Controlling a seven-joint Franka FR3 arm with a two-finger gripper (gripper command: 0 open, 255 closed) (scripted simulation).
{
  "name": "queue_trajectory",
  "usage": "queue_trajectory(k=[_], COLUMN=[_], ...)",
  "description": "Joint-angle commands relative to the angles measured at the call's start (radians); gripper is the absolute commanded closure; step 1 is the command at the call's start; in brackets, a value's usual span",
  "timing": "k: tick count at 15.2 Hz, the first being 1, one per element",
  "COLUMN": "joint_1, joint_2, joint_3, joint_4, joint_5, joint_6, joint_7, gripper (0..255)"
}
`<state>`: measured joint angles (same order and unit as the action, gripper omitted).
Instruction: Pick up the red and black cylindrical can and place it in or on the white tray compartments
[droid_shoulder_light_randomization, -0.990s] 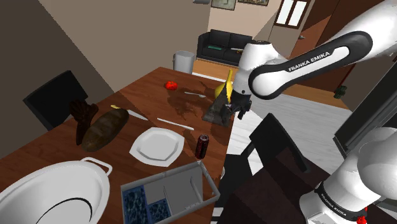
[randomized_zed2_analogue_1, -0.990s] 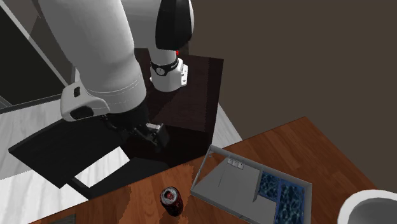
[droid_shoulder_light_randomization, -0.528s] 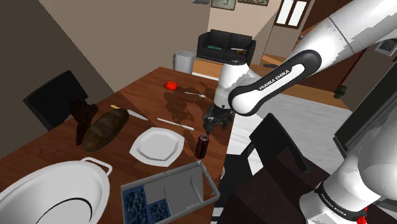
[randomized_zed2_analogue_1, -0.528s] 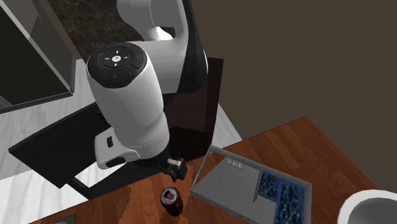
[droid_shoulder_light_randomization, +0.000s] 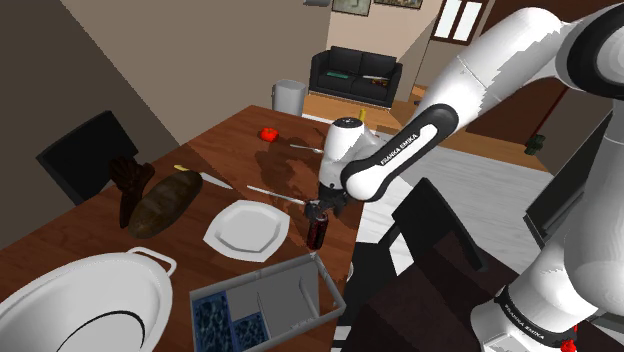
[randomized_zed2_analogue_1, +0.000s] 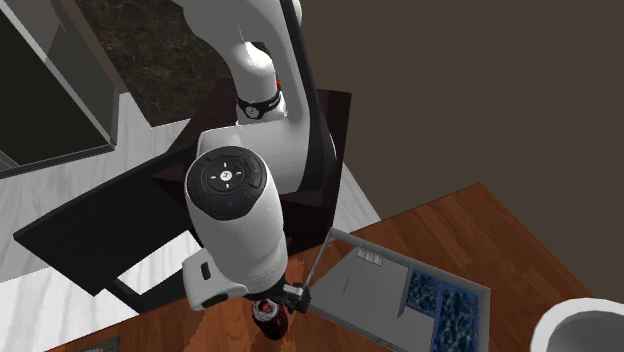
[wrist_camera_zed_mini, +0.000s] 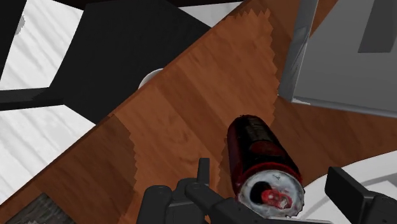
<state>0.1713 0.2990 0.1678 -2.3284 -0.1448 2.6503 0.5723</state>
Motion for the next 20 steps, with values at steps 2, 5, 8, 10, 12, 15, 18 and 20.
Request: queue_trajectory(k=[2,5,8,10,12,15,18,20], joint_1=[0.007,0.011,0.011,0.011,0.011,0.011,0.011,0.011], joint_2=[0.042,0.063,0.063,0.063,0.063,0.063,0.063,0.063], joint_3=[-0.011,-0.017,-0.017,-0.017,-0.017,-0.017,-0.017,-0.017], joint_4=[0.006,0.009,0.01,0.01,0.01,0.01,0.01,0.01], joint_5=[-0.017,-0.025,-0.025,-0.025,-0.025,-0.025,-0.025,-0.025], joint_6=[0.036,0.053,0.053,0.053,0.053,0.053,0.053,0.053], joint_7=[0.012,0.018,0.018,0.018,0.018,0.018,0.018,0.019], gripper=[0,0,0,0,255,255,255,255])
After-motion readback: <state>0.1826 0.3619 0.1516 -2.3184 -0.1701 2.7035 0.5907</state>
